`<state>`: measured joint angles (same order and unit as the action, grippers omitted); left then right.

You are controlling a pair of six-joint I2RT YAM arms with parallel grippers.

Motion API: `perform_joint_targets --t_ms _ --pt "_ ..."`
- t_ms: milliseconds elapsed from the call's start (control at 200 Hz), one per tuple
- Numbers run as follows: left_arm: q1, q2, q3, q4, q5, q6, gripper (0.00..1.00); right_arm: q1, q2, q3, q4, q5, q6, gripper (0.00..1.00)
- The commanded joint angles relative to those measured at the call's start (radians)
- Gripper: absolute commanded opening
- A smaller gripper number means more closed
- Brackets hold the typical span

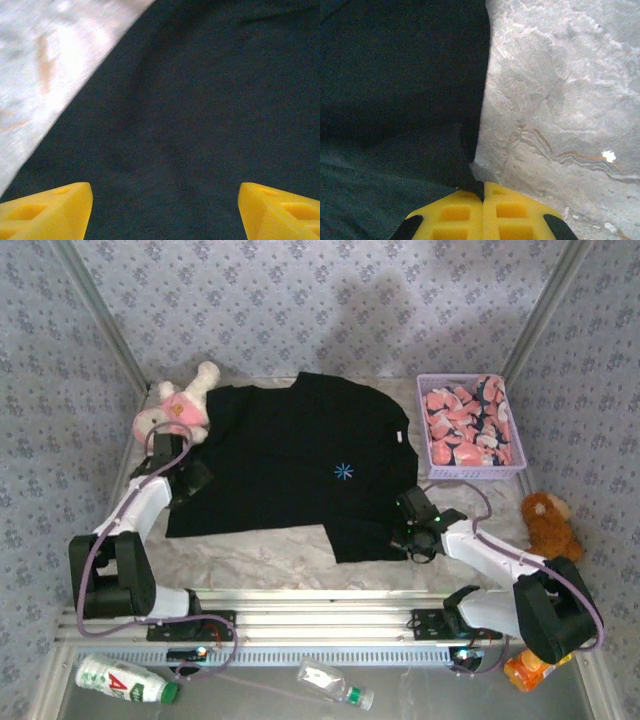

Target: Fold and stack the mixed laundry pile

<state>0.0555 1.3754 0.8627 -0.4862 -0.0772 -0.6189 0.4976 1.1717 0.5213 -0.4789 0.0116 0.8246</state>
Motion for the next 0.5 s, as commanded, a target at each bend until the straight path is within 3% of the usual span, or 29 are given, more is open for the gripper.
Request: perform_joint_targets --t_ms 0,145,365,495 --pt "0.071 -0.036 -0.063 -0.073 -0.048 -0.045 0.75 -0.018 -0.004 -0.007 -0.02 0.013 0.018 0.0" --pt "0.167 -0.055 -0.157 0.011 -0.009 -0.181 0.71 -0.024 -0.002 -0.022 0.0 0.008 0.015 0.0" --pt "0.17 0.016 -0.219 0.13 0.044 -0.29 0.59 -0.033 -0.009 -0.038 0.026 0.005 0.015 0.0" --pt "0.169 0.064 -0.24 0.168 0.062 -0.298 0.44 -0.031 -0.012 -0.048 0.035 -0.011 0.022 0.0"
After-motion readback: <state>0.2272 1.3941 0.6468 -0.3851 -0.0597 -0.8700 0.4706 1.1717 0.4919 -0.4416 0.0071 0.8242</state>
